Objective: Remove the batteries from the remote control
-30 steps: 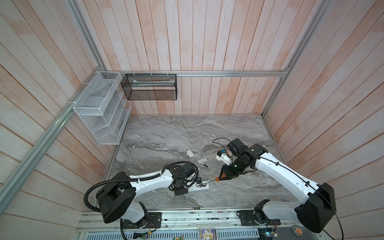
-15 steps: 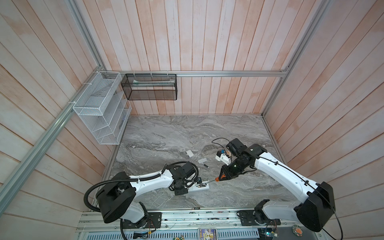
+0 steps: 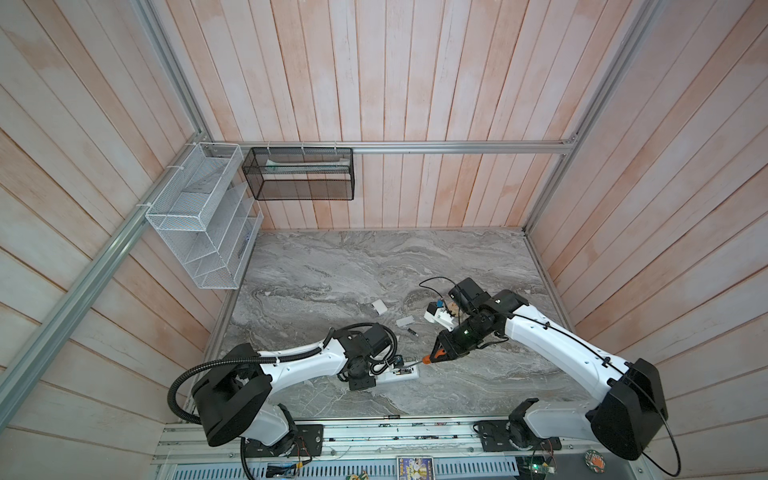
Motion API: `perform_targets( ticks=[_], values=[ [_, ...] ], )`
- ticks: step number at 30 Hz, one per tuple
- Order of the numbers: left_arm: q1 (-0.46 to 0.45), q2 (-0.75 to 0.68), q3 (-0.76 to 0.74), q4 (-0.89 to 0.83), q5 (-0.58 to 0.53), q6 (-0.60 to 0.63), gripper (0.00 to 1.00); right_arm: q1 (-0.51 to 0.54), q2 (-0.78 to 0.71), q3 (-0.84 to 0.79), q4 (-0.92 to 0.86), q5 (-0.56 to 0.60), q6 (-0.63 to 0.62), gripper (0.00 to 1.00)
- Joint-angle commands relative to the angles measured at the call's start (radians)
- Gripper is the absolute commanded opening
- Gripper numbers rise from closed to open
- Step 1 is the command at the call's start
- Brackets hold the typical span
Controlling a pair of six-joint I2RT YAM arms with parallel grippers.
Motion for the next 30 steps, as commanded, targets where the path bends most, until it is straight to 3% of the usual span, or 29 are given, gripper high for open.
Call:
perform_targets(
  ticks=[1, 5, 11, 30],
  values=[
    [-0.002, 0.001, -0.009, -0.008, -0.018, 0.014, 0.06, 0.005, -0.010, 0.031, -0.022, 0.021, -0.002, 0.00],
    [-0.001, 0.000, -0.009, -0.006, -0.028, 0.015, 0.06, 0.005, -0.002, 0.077, -0.102, 0.149, 0.006, 0.00],
    [-0.008, -0.011, -0.010, 0.002, -0.079, 0.022, 0.05, 0.006, 0.007, 0.119, -0.175, 0.224, 0.004, 0.00],
    [-0.056, -0.051, -0.030, 0.028, -0.157, 0.034, 0.05, 0.040, 0.036, 0.109, -0.158, 0.163, -0.016, 0.00]
  ],
)
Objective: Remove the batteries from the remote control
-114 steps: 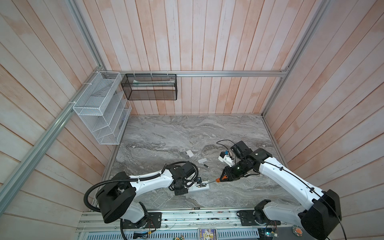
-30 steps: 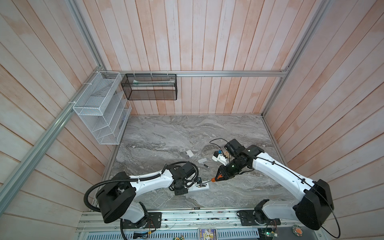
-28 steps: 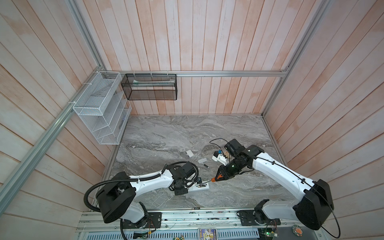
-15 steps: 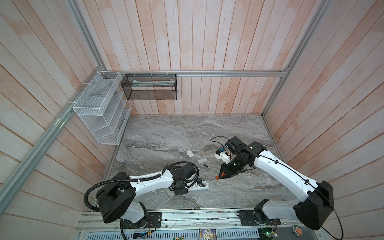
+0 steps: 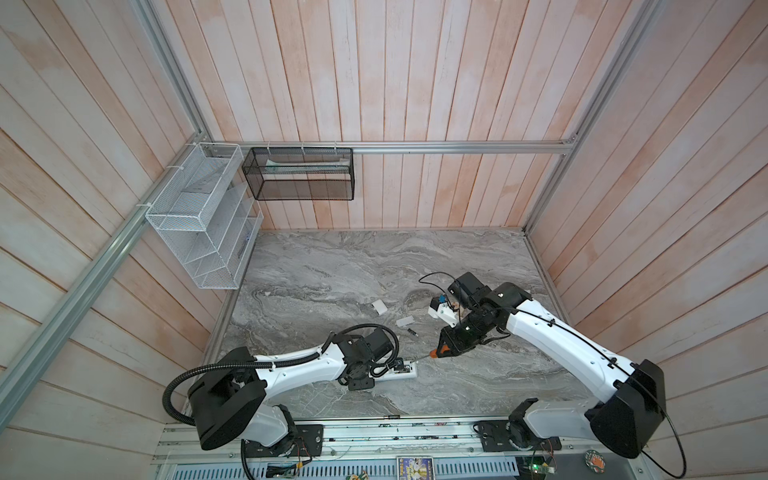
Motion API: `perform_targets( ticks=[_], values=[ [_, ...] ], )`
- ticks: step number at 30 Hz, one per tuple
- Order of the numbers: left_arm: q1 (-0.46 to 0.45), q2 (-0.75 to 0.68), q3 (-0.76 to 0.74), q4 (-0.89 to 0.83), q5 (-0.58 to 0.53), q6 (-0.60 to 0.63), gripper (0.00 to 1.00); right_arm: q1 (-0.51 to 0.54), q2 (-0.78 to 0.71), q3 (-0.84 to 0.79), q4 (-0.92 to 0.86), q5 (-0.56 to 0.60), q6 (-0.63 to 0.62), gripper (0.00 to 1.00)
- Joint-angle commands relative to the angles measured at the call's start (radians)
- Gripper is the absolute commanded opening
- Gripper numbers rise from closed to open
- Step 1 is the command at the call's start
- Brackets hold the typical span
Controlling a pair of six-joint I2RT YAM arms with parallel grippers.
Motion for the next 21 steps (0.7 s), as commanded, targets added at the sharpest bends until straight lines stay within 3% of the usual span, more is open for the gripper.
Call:
perform_targets(
  ticks=[1, 21],
  values=[
    [-0.007, -0.021, -0.015, 0.014, -0.031, 0.012, 0.05, 0.015, 0.020, -0.002, -0.029, 0.001, -0.006, 0.00],
    [-0.011, -0.028, -0.014, 0.011, -0.039, 0.012, 0.05, 0.025, 0.047, 0.015, -0.032, 0.081, 0.021, 0.00]
  ],
)
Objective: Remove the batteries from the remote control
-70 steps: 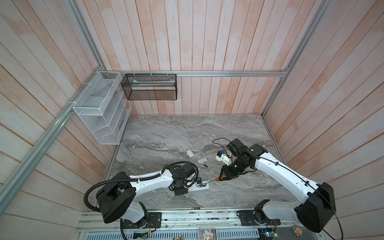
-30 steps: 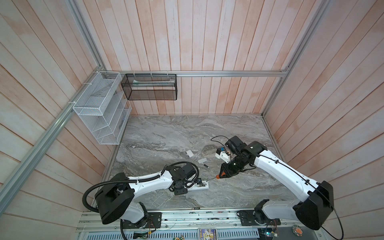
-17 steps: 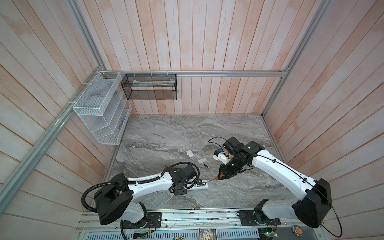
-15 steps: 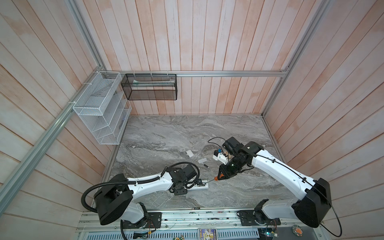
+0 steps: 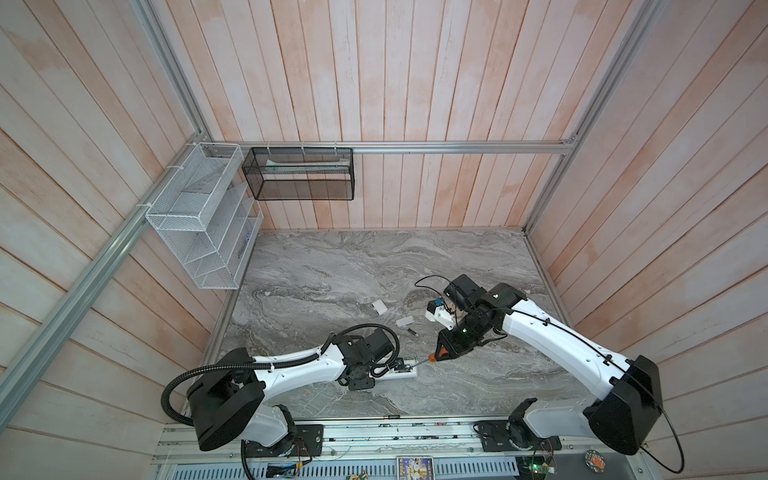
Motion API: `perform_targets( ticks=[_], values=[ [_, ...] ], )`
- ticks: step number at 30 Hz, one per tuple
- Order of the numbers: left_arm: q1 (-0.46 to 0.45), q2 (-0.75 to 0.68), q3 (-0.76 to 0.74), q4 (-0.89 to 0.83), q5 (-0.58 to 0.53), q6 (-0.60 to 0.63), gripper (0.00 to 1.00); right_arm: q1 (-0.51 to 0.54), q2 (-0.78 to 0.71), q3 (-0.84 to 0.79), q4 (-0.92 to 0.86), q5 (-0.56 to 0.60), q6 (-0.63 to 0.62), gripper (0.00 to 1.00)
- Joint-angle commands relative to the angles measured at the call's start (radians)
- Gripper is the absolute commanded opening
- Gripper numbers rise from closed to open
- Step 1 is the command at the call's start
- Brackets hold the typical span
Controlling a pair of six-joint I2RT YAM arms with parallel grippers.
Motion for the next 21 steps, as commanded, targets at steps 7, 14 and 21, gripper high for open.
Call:
perform_targets(
  ticks=[7, 14, 21],
  values=[
    [-0.008, -0.020, -0.010, 0.001, -0.037, 0.008, 0.05, 0.033, 0.061, 0.039, -0.036, 0.099, 0.021, 0.00],
    [-0.011, -0.015, -0.011, 0.002, -0.018, 0.010, 0.05, 0.038, 0.055, 0.066, -0.037, 0.135, 0.062, 0.00],
    [-0.011, 0.002, -0.003, -0.005, 0.014, -0.003, 0.05, 0.040, -0.035, -0.095, 0.161, 0.006, 0.257, 0.00]
  ],
)
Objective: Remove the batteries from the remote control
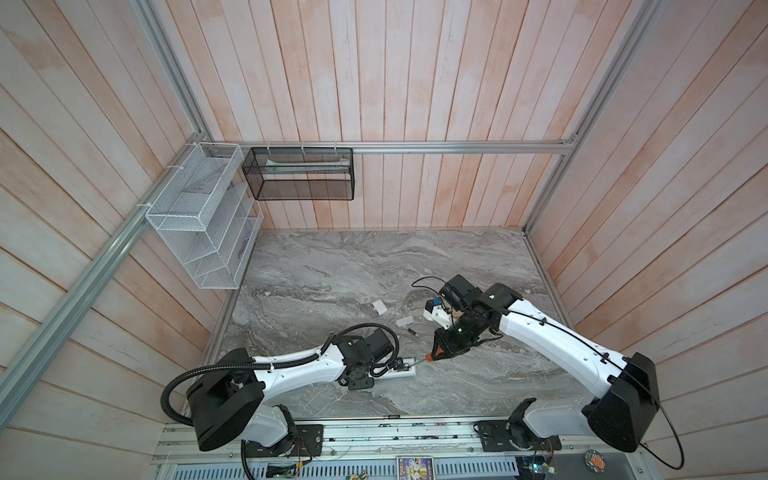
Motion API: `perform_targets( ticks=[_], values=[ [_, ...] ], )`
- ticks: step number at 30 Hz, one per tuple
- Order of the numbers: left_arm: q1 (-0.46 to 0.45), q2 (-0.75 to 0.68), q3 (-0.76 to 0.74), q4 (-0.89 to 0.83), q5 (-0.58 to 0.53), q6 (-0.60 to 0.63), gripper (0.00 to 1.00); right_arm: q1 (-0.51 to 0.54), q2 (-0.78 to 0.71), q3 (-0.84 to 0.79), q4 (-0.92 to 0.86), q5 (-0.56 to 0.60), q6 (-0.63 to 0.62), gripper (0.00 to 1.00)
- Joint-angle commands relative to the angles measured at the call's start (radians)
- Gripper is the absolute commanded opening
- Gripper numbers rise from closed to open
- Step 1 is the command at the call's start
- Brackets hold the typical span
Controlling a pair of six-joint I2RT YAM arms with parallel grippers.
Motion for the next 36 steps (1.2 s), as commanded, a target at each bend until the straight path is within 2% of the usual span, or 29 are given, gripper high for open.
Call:
perform_targets(
  ticks=[1, 5, 7, 12, 17, 24, 36],
  values=[
    [-0.008, 0.004, -0.002, 0.009, 0.035, 0.004, 0.05, 0.003, -0.030, -0.095, 0.143, -0.027, 0.154, 0.00],
    [-0.008, 0.016, 0.008, 0.006, 0.051, -0.017, 0.05, 0.015, -0.103, -0.177, 0.279, -0.089, 0.330, 0.00],
    [-0.007, 0.030, 0.025, -0.005, 0.052, -0.033, 0.05, 0.035, -0.125, -0.201, 0.320, -0.077, 0.410, 0.00],
    [-0.008, 0.074, 0.078, -0.043, 0.071, -0.075, 0.05, 0.128, -0.105, -0.223, 0.380, -0.054, 0.520, 0.00],
    [-0.007, 0.084, 0.101, -0.056, 0.096, -0.103, 0.05, 0.158, -0.082, -0.214, 0.371, -0.004, 0.546, 0.00],
    [-0.008, 0.073, 0.106, -0.053, 0.112, -0.115, 0.05, 0.169, -0.090, -0.243, 0.429, -0.001, 0.566, 0.00],
    [-0.008, 0.067, 0.079, -0.038, 0.117, -0.109, 0.04, 0.296, -0.217, -0.547, 0.679, 0.047, 0.555, 0.00]
  ],
)
